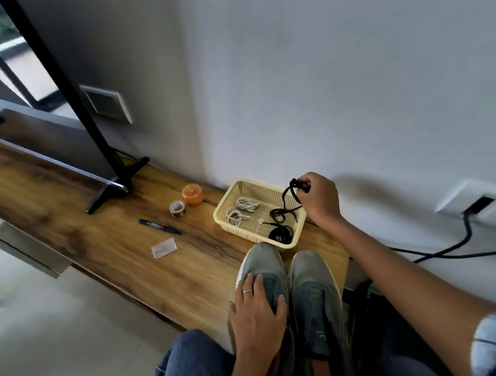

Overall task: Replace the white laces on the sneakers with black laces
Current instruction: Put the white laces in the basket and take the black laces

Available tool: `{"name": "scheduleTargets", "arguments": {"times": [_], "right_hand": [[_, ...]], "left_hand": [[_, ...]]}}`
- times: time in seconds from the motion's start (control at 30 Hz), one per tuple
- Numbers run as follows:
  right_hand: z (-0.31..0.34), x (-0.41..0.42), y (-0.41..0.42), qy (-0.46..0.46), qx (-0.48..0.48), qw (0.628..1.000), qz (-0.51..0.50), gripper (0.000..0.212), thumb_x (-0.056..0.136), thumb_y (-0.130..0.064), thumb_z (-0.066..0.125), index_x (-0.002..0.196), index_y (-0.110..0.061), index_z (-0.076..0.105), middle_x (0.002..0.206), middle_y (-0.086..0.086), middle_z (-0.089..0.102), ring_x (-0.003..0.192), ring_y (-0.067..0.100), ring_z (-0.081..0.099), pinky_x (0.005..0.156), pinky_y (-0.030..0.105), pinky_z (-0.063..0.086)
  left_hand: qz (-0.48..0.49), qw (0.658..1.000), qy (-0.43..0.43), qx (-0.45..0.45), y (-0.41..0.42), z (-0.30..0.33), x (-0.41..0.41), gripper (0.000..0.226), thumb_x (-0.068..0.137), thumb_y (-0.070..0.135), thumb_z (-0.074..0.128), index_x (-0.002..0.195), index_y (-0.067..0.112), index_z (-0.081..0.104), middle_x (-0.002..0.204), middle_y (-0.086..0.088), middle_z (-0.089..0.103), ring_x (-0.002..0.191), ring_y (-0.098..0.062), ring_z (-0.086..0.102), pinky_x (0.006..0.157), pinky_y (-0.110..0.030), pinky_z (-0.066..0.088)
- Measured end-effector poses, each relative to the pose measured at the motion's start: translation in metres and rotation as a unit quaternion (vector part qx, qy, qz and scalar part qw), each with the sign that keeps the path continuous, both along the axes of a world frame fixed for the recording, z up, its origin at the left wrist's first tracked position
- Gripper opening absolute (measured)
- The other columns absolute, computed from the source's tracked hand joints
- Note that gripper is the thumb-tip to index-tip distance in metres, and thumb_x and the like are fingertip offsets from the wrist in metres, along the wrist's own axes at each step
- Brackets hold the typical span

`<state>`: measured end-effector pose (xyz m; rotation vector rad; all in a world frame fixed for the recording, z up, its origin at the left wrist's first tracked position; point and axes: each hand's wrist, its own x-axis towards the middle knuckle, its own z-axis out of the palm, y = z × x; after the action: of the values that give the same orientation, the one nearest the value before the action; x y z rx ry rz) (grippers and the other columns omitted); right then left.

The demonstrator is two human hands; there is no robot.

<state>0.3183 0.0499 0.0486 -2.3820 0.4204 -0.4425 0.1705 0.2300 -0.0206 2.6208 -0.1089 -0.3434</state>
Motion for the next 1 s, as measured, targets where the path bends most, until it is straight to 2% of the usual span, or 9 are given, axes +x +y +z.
{"name": "scheduleTargets", "arguments": {"times": [0.07, 0.17, 0.33, 0.43, 0.57, 0.67, 0.77, 0.87, 1.0], "right_hand": [[0.026, -0.016, -0.002, -0.033, 0.027, 0.999, -0.004, 0.021, 0.084, -0.003, 0.06, 0.103, -0.007, 0.068, 0.101, 0.007, 0.071, 0.096, 0.022, 0.064, 0.082, 0.031, 0.051], [0.066, -0.04, -0.002, -0.073, 0.057, 0.996, 0.002, 0.019, 0.084, -0.004, 0.063, 0.103, -0.006, 0.069, 0.099, 0.007, 0.071, 0.094, 0.019, 0.066, 0.079, 0.024, 0.047], [0.129, -0.086, 0.0, -0.113, 0.094, 0.989, 0.019, 0.013, 0.084, -0.009, 0.067, 0.096, -0.009, 0.071, 0.087, 0.001, 0.07, 0.084, 0.013, 0.065, 0.074, 0.02, 0.049], [0.16, -0.118, 0.003, -0.131, 0.124, 0.983, 0.031, 0.008, 0.084, -0.012, 0.069, 0.092, -0.014, 0.07, 0.082, -0.002, 0.068, 0.075, 0.007, 0.063, 0.064, 0.013, 0.045], [0.188, -0.162, 0.009, -0.14, 0.155, 0.977, 0.051, 0.005, 0.083, -0.014, 0.071, 0.087, -0.017, 0.068, 0.077, -0.002, 0.068, 0.07, 0.014, 0.065, 0.068, 0.026, 0.053], [0.191, -0.189, 0.013, -0.122, 0.192, 0.971, 0.069, 0.008, 0.083, -0.014, 0.072, 0.09, -0.015, 0.069, 0.08, 0.003, 0.069, 0.067, 0.017, 0.067, 0.069, 0.032, 0.058], [0.184, -0.212, 0.018, -0.094, 0.217, 0.969, 0.072, 0.014, 0.083, -0.007, 0.07, 0.095, -0.013, 0.068, 0.084, 0.006, 0.068, 0.064, 0.016, 0.065, 0.065, 0.031, 0.059], [0.174, -0.23, 0.022, -0.067, 0.241, 0.966, 0.069, 0.019, 0.083, -0.004, 0.069, 0.1, -0.013, 0.067, 0.09, 0.007, 0.067, 0.07, 0.017, 0.066, 0.055, 0.023, 0.054], [0.167, -0.248, 0.027, -0.052, 0.295, 0.952, 0.057, 0.022, 0.081, -0.002, 0.072, 0.1, -0.012, 0.064, 0.084, 0.002, 0.064, 0.063, 0.008, 0.058, 0.046, 0.01, 0.042]], "left_hand": [[-0.005, 1.0, 0.008, 0.013, -0.002, 0.012, -0.002, 0.069, 0.094, 0.058, 0.03, 0.151, 0.021, 0.019, 0.159, 0.002, 0.017, 0.146, -0.018, 0.013, 0.117, -0.042, 0.02], [0.0, 1.0, -0.014, -0.019, -0.005, 0.036, -0.008, 0.066, 0.097, 0.053, 0.036, 0.15, 0.02, 0.019, 0.158, 0.002, 0.018, 0.145, -0.019, 0.017, 0.117, -0.041, 0.02], [0.007, 0.984, -0.084, -0.16, -0.018, 0.081, -0.017, 0.065, 0.096, 0.05, 0.041, 0.149, 0.016, 0.024, 0.152, -0.004, 0.035, 0.139, -0.018, 0.03, 0.115, -0.039, 0.026], [-0.003, 0.968, -0.109, -0.225, -0.027, 0.118, -0.027, 0.065, 0.097, 0.05, 0.04, 0.151, 0.018, 0.021, 0.153, -0.002, 0.032, 0.141, -0.019, 0.027, 0.116, -0.044, 0.025], [-0.02, 0.937, -0.117, -0.33, -0.036, 0.166, -0.039, 0.062, 0.098, 0.046, 0.043, 0.151, 0.019, 0.024, 0.153, 0.003, 0.033, 0.14, -0.014, 0.029, 0.115, -0.036, 0.025], [-0.045, 0.906, -0.049, -0.418, -0.038, 0.188, -0.051, 0.059, 0.097, 0.044, 0.048, 0.149, 0.025, 0.028, 0.149, 0.009, 0.038, 0.131, -0.006, 0.037, 0.106, -0.028, 0.031], [-0.078, 0.877, 0.027, -0.473, -0.037, 0.193, -0.063, 0.046, 0.099, 0.035, 0.05, 0.142, 0.025, 0.039, 0.133, 0.008, 0.054, 0.123, -0.005, 0.049, 0.097, -0.02, 0.039], [-0.076, 0.864, 0.03, -0.497, -0.033, 0.193, -0.077, 0.025, 0.101, 0.027, 0.048, 0.124, 0.02, 0.054, 0.109, 0.003, 0.065, 0.099, -0.007, 0.061, 0.078, -0.011, 0.044], [-0.044, 0.852, 0.008, -0.521, -0.027, 0.191, -0.084, 0.022, 0.103, 0.015, 0.041, 0.102, 0.009, 0.062, 0.075, 0.003, 0.055, 0.062, -0.005, 0.05, 0.057, -0.013, 0.042]]}}
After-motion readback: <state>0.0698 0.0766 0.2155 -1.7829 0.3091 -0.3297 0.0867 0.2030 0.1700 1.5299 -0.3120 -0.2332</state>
